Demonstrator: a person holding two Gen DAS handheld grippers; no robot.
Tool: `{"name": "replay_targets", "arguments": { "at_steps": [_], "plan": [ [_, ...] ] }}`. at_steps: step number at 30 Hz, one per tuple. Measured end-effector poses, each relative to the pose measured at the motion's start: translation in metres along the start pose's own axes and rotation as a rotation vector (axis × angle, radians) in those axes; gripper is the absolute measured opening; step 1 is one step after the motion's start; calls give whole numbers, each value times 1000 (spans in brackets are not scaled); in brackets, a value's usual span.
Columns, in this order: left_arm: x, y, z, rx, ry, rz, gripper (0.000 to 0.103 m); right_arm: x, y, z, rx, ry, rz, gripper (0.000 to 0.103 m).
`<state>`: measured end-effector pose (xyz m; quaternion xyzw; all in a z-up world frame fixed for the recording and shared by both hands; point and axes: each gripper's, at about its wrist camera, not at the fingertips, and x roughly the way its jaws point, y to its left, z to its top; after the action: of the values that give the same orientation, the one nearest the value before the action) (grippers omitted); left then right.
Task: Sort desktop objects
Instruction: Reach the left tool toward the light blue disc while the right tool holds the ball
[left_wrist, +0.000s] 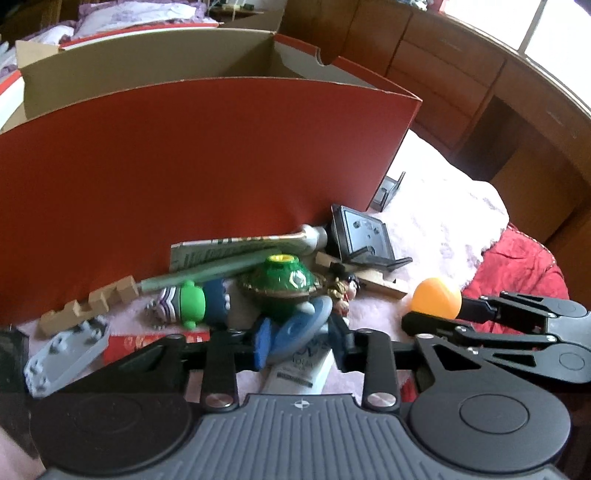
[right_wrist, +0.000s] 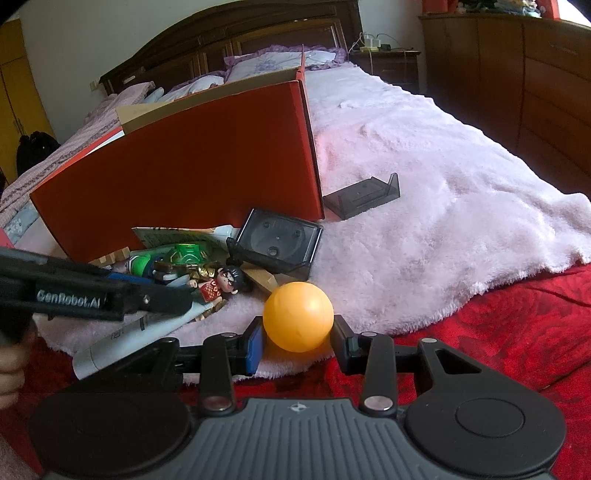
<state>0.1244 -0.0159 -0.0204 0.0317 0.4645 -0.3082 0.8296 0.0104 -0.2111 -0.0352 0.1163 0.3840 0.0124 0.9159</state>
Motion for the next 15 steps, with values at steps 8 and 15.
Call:
{"name": "replay_targets", "arguments": {
  "at_steps": [8, 15],
  "plan": [
    [2, -6, 0, 43, 9, 54, 21, 3, 1, -2, -8, -3, -3, 41],
    [7, -27, -2, 94, 1, 149, 19, 2, 4, -2, -23, -3, -13, 41]
  ]
}}
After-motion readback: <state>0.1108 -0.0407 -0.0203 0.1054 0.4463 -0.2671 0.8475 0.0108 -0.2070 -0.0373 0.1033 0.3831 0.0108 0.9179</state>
